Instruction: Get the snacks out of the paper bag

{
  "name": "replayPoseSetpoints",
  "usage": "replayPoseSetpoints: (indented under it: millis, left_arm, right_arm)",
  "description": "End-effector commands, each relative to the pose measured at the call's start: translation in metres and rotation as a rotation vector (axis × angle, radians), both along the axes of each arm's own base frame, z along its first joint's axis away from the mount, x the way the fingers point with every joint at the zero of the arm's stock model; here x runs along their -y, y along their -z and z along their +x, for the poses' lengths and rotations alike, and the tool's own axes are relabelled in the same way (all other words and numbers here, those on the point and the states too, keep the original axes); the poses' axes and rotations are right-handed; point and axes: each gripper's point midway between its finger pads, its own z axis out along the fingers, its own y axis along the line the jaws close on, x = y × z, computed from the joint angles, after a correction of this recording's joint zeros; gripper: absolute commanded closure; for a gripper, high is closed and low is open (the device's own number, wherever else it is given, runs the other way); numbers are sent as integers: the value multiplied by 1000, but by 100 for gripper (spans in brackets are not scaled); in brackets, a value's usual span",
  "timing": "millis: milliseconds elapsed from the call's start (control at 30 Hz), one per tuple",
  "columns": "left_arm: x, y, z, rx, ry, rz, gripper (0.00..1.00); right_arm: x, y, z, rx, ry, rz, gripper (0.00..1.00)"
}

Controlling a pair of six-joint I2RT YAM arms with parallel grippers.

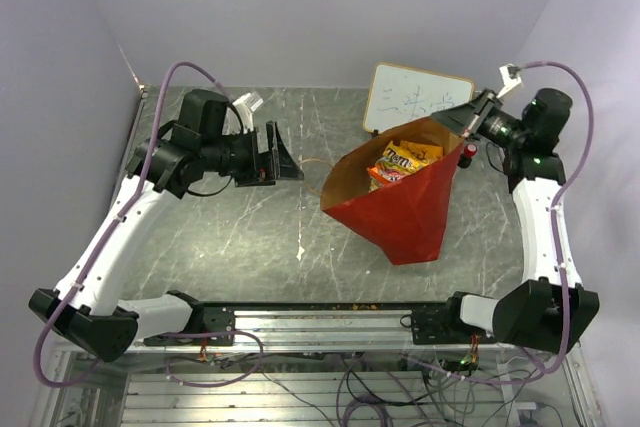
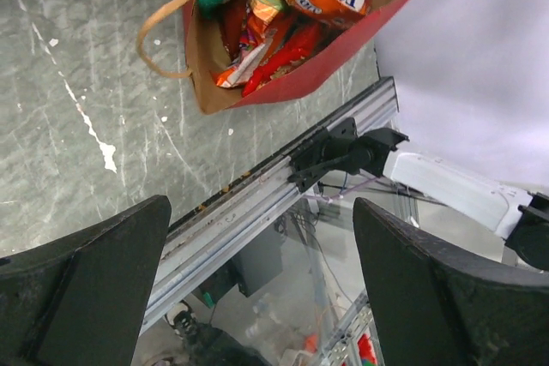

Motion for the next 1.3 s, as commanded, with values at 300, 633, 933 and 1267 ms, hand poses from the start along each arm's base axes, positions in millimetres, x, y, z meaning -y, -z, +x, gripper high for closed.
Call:
replayPoseSetpoints:
  millis: [300, 633, 933, 1267]
  left_arm:
    - [-4, 80, 70, -122, -178, 160, 4]
    - [40, 100, 102, -124, -40, 45, 31]
    - [100, 47, 84, -150, 52, -190, 93]
    - [147, -21, 39, -94, 122, -345, 93]
  right_arm:
    - [-60, -18, -27, -25, -296, 44, 100]
    - [-56, -27, -28, -43, -251, 10, 100]
    - [17, -39, 13, -145, 201, -330, 100]
    - [29, -101, 40, 69, 216, -437, 100]
